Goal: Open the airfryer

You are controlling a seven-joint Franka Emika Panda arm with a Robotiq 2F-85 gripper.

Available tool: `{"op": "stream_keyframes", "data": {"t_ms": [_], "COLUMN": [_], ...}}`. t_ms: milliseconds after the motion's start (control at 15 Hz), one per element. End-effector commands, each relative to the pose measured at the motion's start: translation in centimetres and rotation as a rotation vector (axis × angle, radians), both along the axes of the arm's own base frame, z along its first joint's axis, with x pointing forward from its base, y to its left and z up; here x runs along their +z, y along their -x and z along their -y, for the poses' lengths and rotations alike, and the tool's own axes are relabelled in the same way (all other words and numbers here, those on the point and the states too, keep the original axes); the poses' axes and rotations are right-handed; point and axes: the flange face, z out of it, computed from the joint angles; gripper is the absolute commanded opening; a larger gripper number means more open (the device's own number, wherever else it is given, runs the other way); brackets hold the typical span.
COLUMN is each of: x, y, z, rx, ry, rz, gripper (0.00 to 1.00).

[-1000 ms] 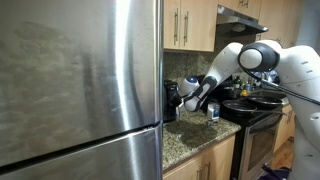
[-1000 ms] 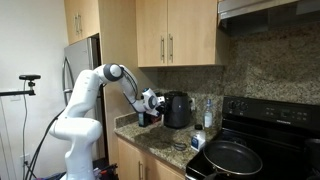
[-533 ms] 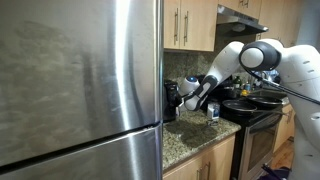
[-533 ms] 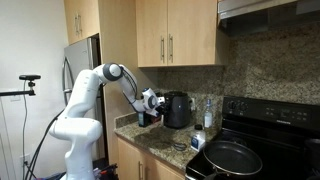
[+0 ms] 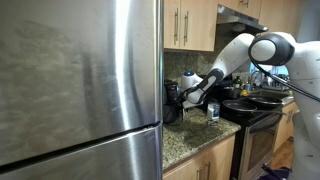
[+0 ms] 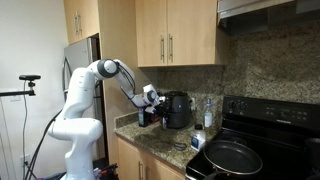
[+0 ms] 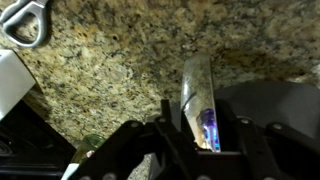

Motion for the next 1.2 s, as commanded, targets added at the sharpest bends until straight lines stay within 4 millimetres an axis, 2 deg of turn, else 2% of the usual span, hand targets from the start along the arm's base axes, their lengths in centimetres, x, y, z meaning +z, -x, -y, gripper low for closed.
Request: {"op": "stream_keyframes", "data": {"t_ms": [0, 133, 333, 467, 533, 600, 667, 733, 1000, 1067, 1133], "x": [0.3, -0.3, -1.0, -1.1, -0.8, -0.1, 0.6, 1.6, 6.1, 6.7, 5.6], "y": [2.0, 3.0, 5.2, 5.7, 5.9, 6.3, 6.5, 6.8, 6.0, 5.8, 5.4], "z": [1.8, 1.4, -0.6, -1.6, -1.8, -1.8, -1.7, -1.4, 1.0, 1.5, 0.8], "rx": [-0.017, 0.001, 0.047, 0.07, 0.076, 0.092, 0.105, 0.128, 0.165, 0.166, 0.163], "ry": [-0.054, -0.116, -0.232, -0.241, -0.222, -0.2, -0.173, -0.127, 0.05, 0.086, 0.039], "rz": [-0.053, -0.072, -0.146, -0.154, -0.133, -0.105, -0.078, -0.031, 0.118, 0.154, 0.115], "gripper": [0.16, 0.16, 0.16, 0.16, 0.63, 0.58, 0.59, 0.64, 0.96, 1.0, 0.87]}}
